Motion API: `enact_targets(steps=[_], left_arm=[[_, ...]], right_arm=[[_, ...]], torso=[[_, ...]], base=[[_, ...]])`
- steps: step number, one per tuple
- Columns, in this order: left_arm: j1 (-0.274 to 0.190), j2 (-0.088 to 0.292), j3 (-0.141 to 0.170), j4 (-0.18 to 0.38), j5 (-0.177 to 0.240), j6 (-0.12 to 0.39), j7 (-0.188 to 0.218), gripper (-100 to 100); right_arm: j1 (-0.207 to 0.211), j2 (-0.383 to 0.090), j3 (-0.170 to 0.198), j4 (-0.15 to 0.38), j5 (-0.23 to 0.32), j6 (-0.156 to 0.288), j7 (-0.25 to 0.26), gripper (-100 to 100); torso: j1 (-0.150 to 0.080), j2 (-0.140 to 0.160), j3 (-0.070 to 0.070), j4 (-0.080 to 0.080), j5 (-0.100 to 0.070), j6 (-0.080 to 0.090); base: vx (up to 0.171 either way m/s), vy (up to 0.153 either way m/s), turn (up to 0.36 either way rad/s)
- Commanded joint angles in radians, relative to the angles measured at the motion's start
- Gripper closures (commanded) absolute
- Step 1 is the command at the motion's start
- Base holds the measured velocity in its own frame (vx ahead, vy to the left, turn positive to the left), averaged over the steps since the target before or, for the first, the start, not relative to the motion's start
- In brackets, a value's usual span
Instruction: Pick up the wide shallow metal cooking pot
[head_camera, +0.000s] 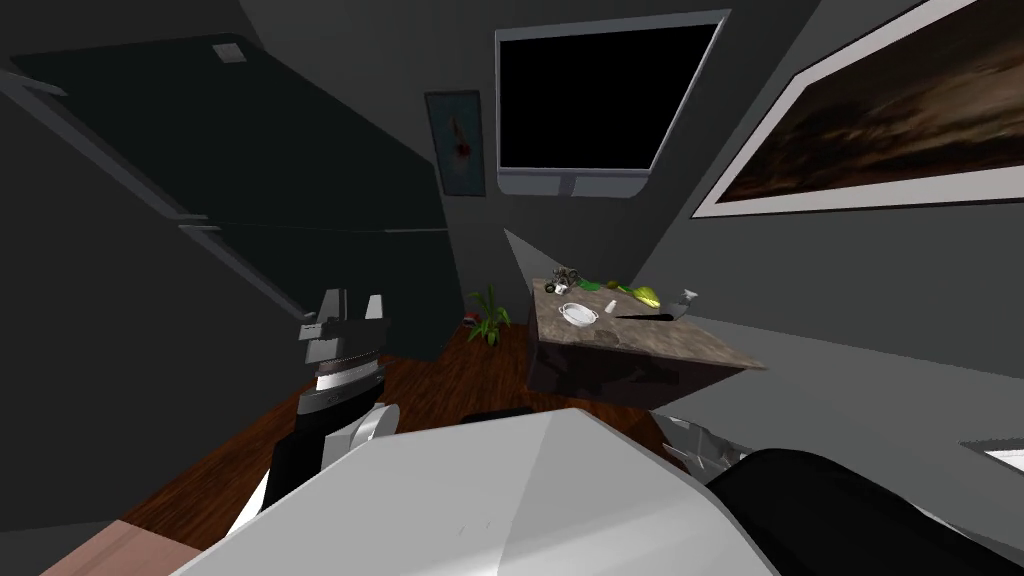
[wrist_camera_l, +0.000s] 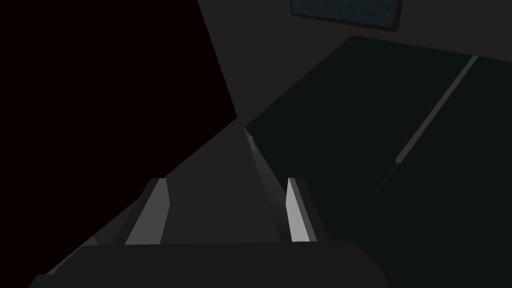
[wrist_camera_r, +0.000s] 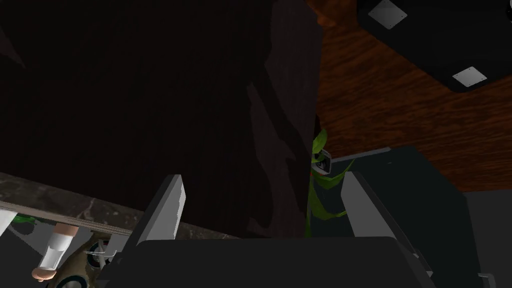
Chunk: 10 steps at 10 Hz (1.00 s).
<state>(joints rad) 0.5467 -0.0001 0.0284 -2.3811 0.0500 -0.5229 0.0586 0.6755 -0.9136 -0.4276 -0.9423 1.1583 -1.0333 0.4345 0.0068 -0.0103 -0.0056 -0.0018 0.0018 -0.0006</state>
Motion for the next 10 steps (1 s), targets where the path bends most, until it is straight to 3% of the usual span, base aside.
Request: enact_targets(steps=[1, 2, 4, 7, 10], left_arm=[[0.000, 0.000, 0.000, 0.000, 0.000, 0.000, 0.000, 0], [0.000, 0.000, 0.000, 0.000, 0.000, 0.000, 0.000, 0], [0.000, 0.000, 0.000, 0.000, 0.000, 0.000, 0.000, 0], [0.000, 0.000, 0.000, 0.000, 0.000, 0.000, 0.000, 0], [0.000, 0.000, 0.000, 0.000, 0.000, 0.000, 0.000, 0]], right_arm=[[0.008, -0.029, -0.014, 0.023, 0.018, -0.007, 0.011, -100], [-0.002, -0.066, -0.027, 0.051, 0.047, -0.015, 0.024, -100], [-0.002, -0.066, -0.027, 0.059, 0.047, -0.015, 0.024, -100], [-0.024, -0.133, -0.046, 0.116, 0.099, -0.028, 0.051, -100], [-0.035, -0.163, -0.054, 0.149, 0.121, -0.034, 0.063, -100]], torso=[[0.000, 0.000, 0.000, 0.000, 0.000, 0.000], [-0.002, 0.001, 0.000, 0.000, 0.000, 0.001], [-0.002, 0.003, 0.002, 0.001, -0.001, 0.001], [-0.004, 0.004, 0.002, 0.001, -0.001, 0.001], [-0.002, 0.002, 0.001, 0.000, -0.001, 0.000]], base=[[0.132, 0.079, 0.143], [0.115, 0.108, 0.228], [0.073, 0.037, 0.023], [0.104, 0.044, 0.145], [0.124, 0.062, 0.119]])
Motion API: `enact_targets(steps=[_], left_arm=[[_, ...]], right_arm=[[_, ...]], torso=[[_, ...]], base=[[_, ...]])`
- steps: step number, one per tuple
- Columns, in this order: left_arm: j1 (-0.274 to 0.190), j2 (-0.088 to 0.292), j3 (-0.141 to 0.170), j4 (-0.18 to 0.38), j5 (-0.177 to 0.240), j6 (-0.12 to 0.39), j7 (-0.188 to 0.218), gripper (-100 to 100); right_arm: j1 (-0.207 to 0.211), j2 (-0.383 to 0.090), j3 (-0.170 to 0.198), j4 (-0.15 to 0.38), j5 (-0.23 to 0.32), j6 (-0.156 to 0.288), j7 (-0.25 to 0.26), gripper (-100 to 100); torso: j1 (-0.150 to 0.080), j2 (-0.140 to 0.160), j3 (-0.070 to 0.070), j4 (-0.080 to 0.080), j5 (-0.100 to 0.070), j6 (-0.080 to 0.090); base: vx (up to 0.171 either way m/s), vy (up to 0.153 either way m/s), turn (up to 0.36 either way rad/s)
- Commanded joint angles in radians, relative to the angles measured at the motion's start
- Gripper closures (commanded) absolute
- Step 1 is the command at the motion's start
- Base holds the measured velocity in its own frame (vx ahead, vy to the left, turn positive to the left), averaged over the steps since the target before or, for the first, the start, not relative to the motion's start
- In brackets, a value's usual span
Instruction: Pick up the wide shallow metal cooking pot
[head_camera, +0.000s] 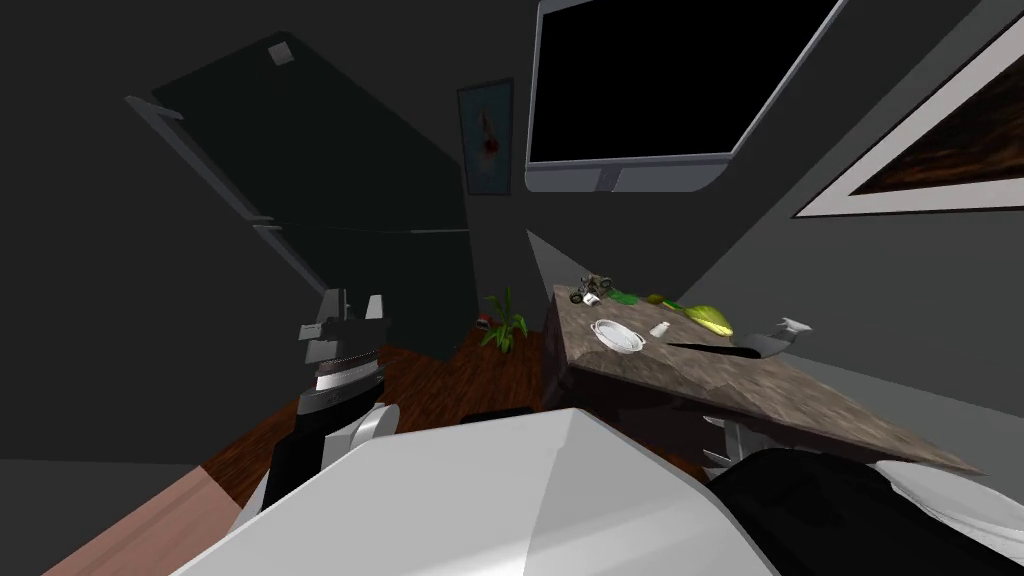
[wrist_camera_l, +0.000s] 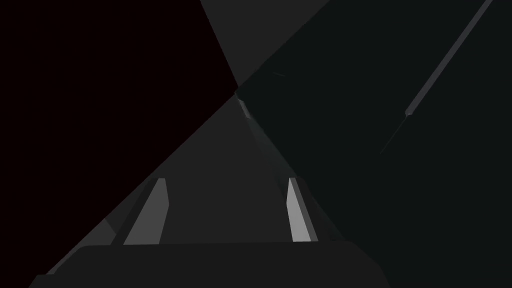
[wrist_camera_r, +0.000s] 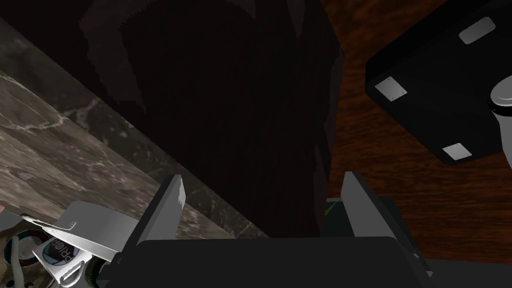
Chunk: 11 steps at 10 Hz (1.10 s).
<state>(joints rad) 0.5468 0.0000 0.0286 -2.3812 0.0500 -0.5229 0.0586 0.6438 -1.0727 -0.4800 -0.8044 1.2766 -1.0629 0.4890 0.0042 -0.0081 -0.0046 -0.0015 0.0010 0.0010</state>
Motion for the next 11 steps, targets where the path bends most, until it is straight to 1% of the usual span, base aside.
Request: enact_targets(steps=[1, 3, 4, 5, 7, 8, 9, 10, 11], left_arm=[[0.000, 0.000, 0.000, 0.000, 0.000, 0.000, 0.000, 0], [0.000, 0.000, 0.000, 0.000, 0.000, 0.000, 0.000, 0], [0.000, 0.000, 0.000, 0.000, 0.000, 0.000, 0.000, 0], [0.000, 0.000, 0.000, 0.000, 0.000, 0.000, 0.000, 0], [0.000, 0.000, 0.000, 0.000, 0.000, 0.000, 0.000, 0], [0.000, 0.000, 0.000, 0.000, 0.000, 0.000, 0.000, 0], [0.000, 0.000, 0.000, 0.000, 0.000, 0.000, 0.000, 0], [0.000, 0.000, 0.000, 0.000, 0.000, 0.000, 0.000, 0], [0.000, 0.000, 0.000, 0.000, 0.000, 0.000, 0.000, 0]], right_arm=[[-0.016, -0.031, -0.007, 0.035, 0.022, -0.009, 0.020, -100], [-0.039, -0.076, -0.012, 0.074, 0.054, -0.016, 0.042, -100], [-0.050, -0.093, -0.013, 0.089, 0.066, -0.018, 0.051, -100], [-0.060, -0.107, -0.011, 0.102, 0.077, -0.021, 0.059, -100], [-0.082, -0.126, 0.000, 0.127, 0.098, -0.026, 0.076, -100], [-0.077, -0.121, -0.003, 0.119, 0.092, -0.024, 0.066, -100], [-0.079, -0.123, -0.002, 0.120, 0.093, -0.024, 0.068, 0], [-0.129, -0.140, 0.048, 0.145, 0.043, -0.001, 0.056, -100], [-0.134, -0.140, 0.078, 0.145, 0.030, -0.001, 0.056, -100]], torso=[[0.000, 0.000, 0.000, 0.000, 0.000, 0.000], [0.000, -0.004, -0.002, -0.001, 0.000, -0.001], [0.003, -0.006, -0.004, -0.001, 0.000, -0.001], [0.004, -0.009, -0.005, -0.002, 0.001, -0.001], [0.000, -0.007, -0.004, -0.002, 0.000, -0.001], [0.000, -0.008, -0.005, -0.002, 0.000, -0.001], [-0.001, -0.001, -0.001, -0.001, 0.000, 0.001], [-0.001, 0.005, 0.003, 0.001, -0.001, 0.001], [-0.002, 0.011, 0.006, 0.002, -0.001, 0.000]], base=[[0.153, 0.052, 0.148], [0.212, 0.088, 0.213], [0.263, 0.116, 0.186], [0.252, 0.042, 0.152], [0.240, 0.034, 0.169], [0.120, 0.015, 0.047], [0.022, 0.002, -0.003], [-0.053, -0.010, 0.090], [-0.085, -0.015, 0.072]])
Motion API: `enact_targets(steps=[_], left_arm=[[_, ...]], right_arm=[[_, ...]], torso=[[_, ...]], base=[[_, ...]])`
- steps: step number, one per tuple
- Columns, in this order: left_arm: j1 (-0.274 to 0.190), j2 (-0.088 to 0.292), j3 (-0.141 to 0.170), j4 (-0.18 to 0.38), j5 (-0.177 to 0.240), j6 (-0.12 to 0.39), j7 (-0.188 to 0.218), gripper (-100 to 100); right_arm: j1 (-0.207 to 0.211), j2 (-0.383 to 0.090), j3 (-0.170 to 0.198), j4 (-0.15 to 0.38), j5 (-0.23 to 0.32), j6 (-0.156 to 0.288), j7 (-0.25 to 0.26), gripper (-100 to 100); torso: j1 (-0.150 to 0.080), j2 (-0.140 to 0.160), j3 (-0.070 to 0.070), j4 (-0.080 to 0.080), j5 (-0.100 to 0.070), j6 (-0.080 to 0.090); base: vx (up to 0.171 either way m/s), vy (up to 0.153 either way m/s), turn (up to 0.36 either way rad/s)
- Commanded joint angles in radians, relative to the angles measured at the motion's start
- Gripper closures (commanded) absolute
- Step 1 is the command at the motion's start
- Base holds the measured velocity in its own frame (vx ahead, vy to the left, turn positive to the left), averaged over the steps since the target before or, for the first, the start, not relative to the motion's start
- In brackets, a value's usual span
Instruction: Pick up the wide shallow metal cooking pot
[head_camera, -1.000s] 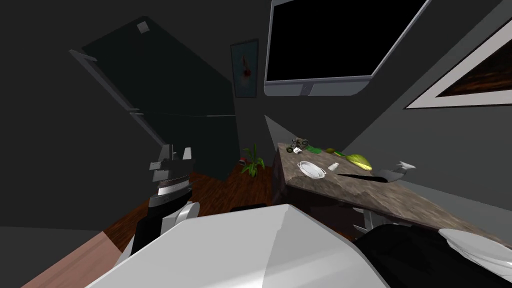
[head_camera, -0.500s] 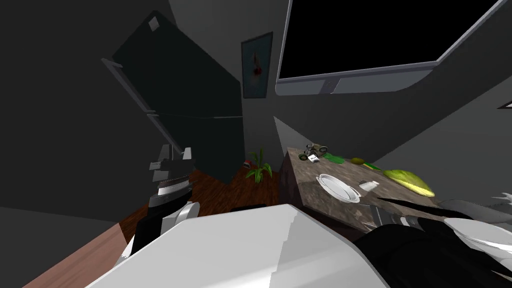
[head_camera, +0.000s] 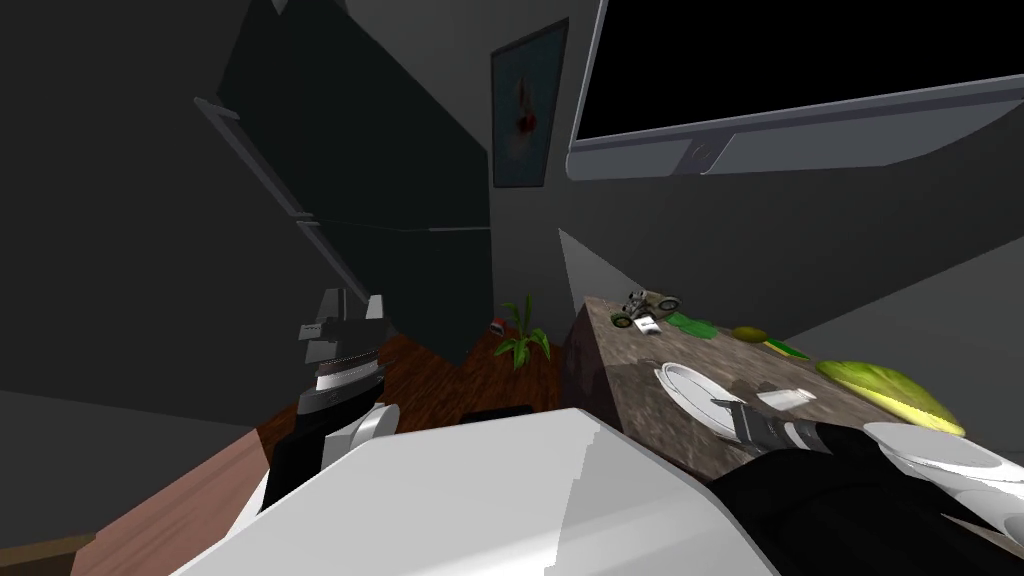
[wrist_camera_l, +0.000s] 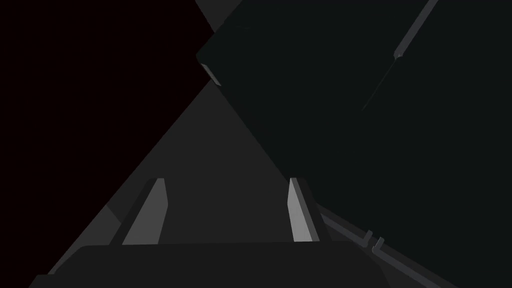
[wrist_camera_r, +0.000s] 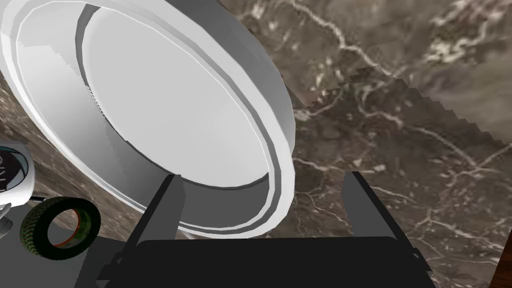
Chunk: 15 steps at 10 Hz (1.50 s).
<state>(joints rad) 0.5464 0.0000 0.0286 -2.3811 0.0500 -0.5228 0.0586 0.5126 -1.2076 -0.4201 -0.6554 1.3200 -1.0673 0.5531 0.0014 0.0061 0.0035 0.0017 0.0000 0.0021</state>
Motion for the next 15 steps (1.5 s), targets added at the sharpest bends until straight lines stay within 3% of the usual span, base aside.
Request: enact_targets(steps=[1, 2, 4, 5, 8, 9, 12, 13, 15], left_arm=[[0.000, 0.000, 0.000, 0.000, 0.000, 0.000, 0.000, 0], [0.000, 0.000, 0.000, 0.000, 0.000, 0.000, 0.000, 0], [0.000, 0.000, 0.000, 0.000, 0.000, 0.000, 0.000, 0], [0.000, 0.000, 0.000, 0.000, 0.000, 0.000, 0.000, 0], [0.000, 0.000, 0.000, 0.000, 0.000, 0.000, 0.000, 0], [0.000, 0.000, 0.000, 0.000, 0.000, 0.000, 0.000, 0], [0.000, 0.000, 0.000, 0.000, 0.000, 0.000, 0.000, 0], [0.000, 0.000, 0.000, 0.000, 0.000, 0.000, 0.000, 0], [0.000, 0.000, 0.000, 0.000, 0.000, 0.000, 0.000, 0]], right_arm=[[-0.003, -0.005, 0.047, -0.004, -0.013, 0.003, -0.008, -100], [-0.047, -0.022, 0.076, 0.021, -0.061, 0.026, -0.021, -100], [-0.058, -0.022, 0.149, 0.021, -0.076, 0.026, -0.021, -100], [-0.110, -0.039, 0.179, 0.047, -0.121, 0.049, -0.033, -100], [-0.112, -0.039, 0.266, 0.047, -0.139, 0.049, -0.033, -100], [-0.155, -0.056, 0.296, 0.072, -0.189, 0.072, -0.045, -100], [-0.167, -0.056, 0.375, 0.072, -0.201, 0.072, -0.045, -100], [-0.222, -0.073, 0.416, 0.098, -0.248, 0.095, -0.058, -100], [-0.222, -0.073, 0.484, 0.105, -0.264, 0.095, -0.058, -100]], torso=[[0.000, 0.000, 0.000, 0.000, 0.000, 0.000], [0.000, 0.000, 0.000, 0.000, 0.000, 0.001], [0.000, 0.002, 0.001, 0.001, 0.000, 0.000], [0.000, 0.000, 0.000, 0.000, 0.000, 0.001], [0.000, 0.000, 0.000, 0.000, 0.000, 0.001], [0.001, -0.002, -0.001, 0.000, 0.000, 0.001], [0.000, 0.000, 0.000, 0.000, 0.000, 0.001], [0.000, -0.002, -0.001, 0.000, 0.000, 0.001], [0.000, 0.001, 0.001, 0.000, 0.000, 0.001]], base=[[-0.053, -0.008, -0.004], [-0.091, -0.005, 0.082], [-0.063, -0.008, 0.030], [-0.068, -0.012, 0.082], [-0.042, -0.006, 0.016], [-0.071, 0.004, 0.095], [-0.045, -0.005, 0.016], [-0.064, -0.005, 0.075], [-0.060, -0.010, 0.044]])
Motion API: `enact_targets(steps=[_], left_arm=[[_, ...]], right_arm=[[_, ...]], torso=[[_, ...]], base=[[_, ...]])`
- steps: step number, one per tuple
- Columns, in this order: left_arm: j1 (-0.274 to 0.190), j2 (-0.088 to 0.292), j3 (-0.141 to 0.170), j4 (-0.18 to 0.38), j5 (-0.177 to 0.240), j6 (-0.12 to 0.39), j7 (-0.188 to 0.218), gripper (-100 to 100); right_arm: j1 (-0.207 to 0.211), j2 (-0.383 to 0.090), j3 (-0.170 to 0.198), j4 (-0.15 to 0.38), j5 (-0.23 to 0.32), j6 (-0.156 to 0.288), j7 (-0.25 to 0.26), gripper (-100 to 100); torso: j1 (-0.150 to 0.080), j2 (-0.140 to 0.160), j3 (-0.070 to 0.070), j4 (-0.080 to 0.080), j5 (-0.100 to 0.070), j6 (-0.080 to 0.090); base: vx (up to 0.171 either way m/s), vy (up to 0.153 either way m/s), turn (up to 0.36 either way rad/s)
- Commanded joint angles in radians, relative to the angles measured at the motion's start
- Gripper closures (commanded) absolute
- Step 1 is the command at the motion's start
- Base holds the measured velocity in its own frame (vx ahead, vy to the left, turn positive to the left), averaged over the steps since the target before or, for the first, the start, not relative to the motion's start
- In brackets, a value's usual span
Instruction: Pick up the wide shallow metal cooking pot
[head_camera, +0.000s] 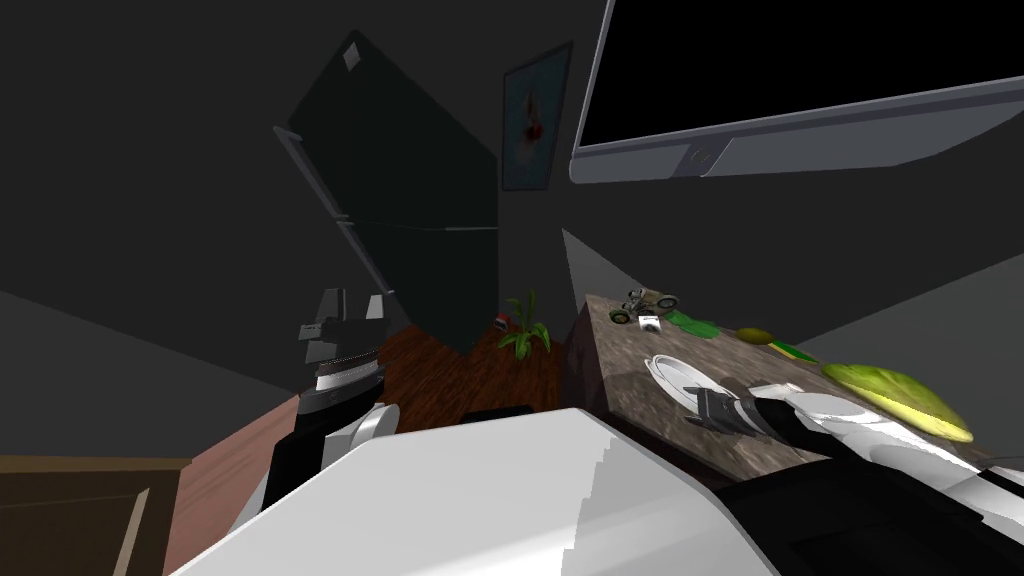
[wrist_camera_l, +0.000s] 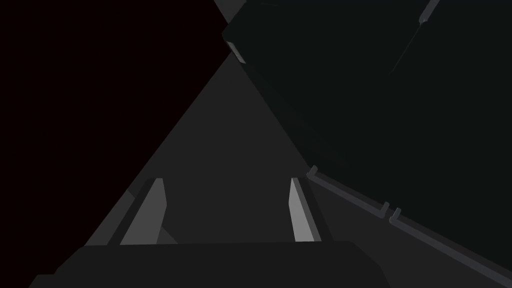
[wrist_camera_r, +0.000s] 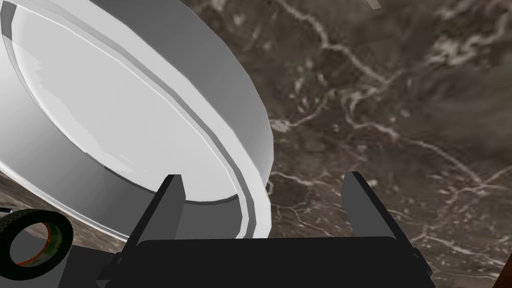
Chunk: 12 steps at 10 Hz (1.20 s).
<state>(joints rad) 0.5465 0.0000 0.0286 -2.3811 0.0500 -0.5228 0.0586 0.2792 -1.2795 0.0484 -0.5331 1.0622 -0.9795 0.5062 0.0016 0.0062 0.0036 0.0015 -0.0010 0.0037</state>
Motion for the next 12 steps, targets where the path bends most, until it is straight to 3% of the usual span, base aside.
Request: enact_targets(steps=[1, 3, 4, 5, 7, 9, 10, 12], left_arm=[[0.000, 0.000, 0.000, 0.000, 0.000, 0.000, 0.000, 0], [0.000, 0.000, 0.000, 0.000, 0.000, 0.000, 0.000, 0], [0.000, 0.000, 0.000, 0.000, 0.000, 0.000, 0.000, 0], [0.000, 0.000, 0.000, 0.000, 0.000, 0.000, 0.000, 0], [0.000, 0.000, 0.000, 0.000, 0.000, 0.000, 0.000, 0], [0.000, 0.000, 0.000, 0.000, 0.000, 0.000, 0.000, 0], [0.000, 0.000, 0.000, 0.000, 0.000, 0.000, 0.000, 0], [0.000, 0.000, 0.000, 0.000, 0.000, 0.000, 0.000, 0]], right_arm=[[-0.043, -0.018, 0.050, 0.001, -0.050, 0.030, -0.023, -100], [-0.043, -0.018, 0.112, 0.001, -0.069, 0.030, -0.023, -100], [-0.043, -0.018, 0.125, 0.001, -0.069, 0.030, -0.023, -100], [-0.083, -0.035, 0.160, 0.026, -0.121, 0.053, -0.035, -100], [-0.098, -0.035, 0.219, 0.026, -0.132, 0.053, -0.035, -100], [-0.098, -0.035, 0.234, 0.026, -0.132, 0.053, -0.035, -100], [-0.152, -0.052, 0.282, 0.051, -0.179, 0.076, -0.048, -100], [-0.152, -0.052, 0.338, 0.051, -0.194, 0.076, -0.048, -100]], torso=[[0.000, 0.000, 0.000, 0.000, 0.000, 0.000], [0.000, 0.002, 0.001, 0.000, -0.001, 0.000], [0.000, 0.001, 0.000, 0.000, -0.001, 0.001], [-0.001, -0.001, -0.001, -0.001, -0.003, 0.002], [-0.001, 0.003, 0.001, 0.000, -0.003, 0.002], [-0.002, 0.000, 0.000, -0.001, -0.003, 0.002], [-0.002, -0.001, -0.001, -0.001, -0.004, 0.003], [-0.002, 0.003, 0.001, -0.001, -0.004, 0.003]], base=[[-0.080, -0.011, 0.082], [-0.062, 0.002, 0.026], [0.000, 0.000, 0.000], [-0.058, 0.006, 0.096], [-0.061, -0.002, 0.023], [-0.004, -0.005, -0.004], [-0.048, -0.004, 0.086], [-0.068, -0.003, 0.034]])
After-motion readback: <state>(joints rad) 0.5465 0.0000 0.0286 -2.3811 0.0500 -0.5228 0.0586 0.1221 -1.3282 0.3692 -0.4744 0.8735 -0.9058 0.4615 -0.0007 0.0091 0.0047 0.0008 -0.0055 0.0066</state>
